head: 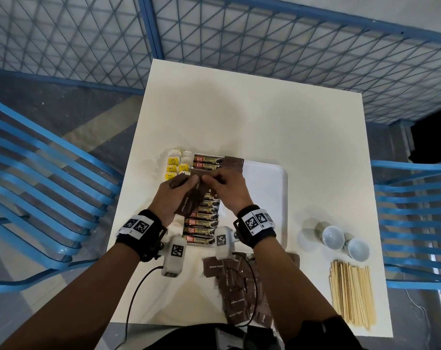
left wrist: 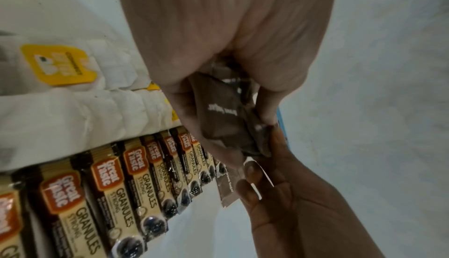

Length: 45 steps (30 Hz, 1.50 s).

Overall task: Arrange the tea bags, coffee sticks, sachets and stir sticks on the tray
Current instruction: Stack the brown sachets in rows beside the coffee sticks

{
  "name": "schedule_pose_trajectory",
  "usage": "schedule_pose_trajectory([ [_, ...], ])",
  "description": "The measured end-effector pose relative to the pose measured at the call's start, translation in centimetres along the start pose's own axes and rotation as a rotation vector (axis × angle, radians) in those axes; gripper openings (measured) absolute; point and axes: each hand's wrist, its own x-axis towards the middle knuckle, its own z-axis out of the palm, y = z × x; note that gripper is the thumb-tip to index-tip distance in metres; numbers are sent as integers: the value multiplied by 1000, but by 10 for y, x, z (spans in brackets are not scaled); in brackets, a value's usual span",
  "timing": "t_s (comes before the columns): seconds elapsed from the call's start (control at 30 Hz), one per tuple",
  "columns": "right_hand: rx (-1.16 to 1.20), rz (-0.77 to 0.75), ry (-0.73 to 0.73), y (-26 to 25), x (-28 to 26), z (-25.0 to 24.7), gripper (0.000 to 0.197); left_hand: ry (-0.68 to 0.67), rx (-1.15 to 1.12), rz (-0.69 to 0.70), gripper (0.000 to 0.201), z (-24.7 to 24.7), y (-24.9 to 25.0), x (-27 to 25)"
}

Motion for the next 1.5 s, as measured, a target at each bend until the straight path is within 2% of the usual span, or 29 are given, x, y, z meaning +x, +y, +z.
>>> schedule_pose_trajectory([
  [0.13, 52, 62, 101, 7, 1, -1, 14, -33, -19, -11, 30, -2, -2, -4],
  [0.33, -9, 79, 125, 5, -1, 2, 13, 15, 57, -7, 33, -3, -7, -3],
  [0.43, -70, -3, 129, -2, -3, 1, 9, 17, 65, -10, 33, -4, -6, -5],
  [0.53, -162, -140, 60, -8, -8, -5, 14, 13, 64, 19, 39, -5, -3, -6],
  [0.67, -172, -176, -56, -11, -13, -10, 14, 58, 153, 128, 21, -1, -4, -4],
  [0.87, -223, -53, -59, 2, -12, -15, 10, 146, 136, 161, 17, 2, -7, -6],
  [1.0, -200, -7, -9, 8, -11, -16, 11, 146, 120, 99, 17, 2, -10, -4],
  [1.13, -164, -9, 97, 10, -12, -18, 9, 124, 116, 6, 28, 0, -12, -4],
  [1.2, -135, 20, 121, 13, -12, -17, 13, 120, 123, 14, 22, 0, -13, -5],
  [1.3, -72, 110, 46, 17, -13, -13, 27, 129, 136, 42, 12, 1, -15, -6],
  [1.4, -35, 131, -12, 23, -16, -12, 22, 112, 157, 29, 5, 0, -19, -4],
  [1.5, -45, 150, 159, 29, -12, -24, 20, 97, 150, -24, 10, -3, -22, -2],
])
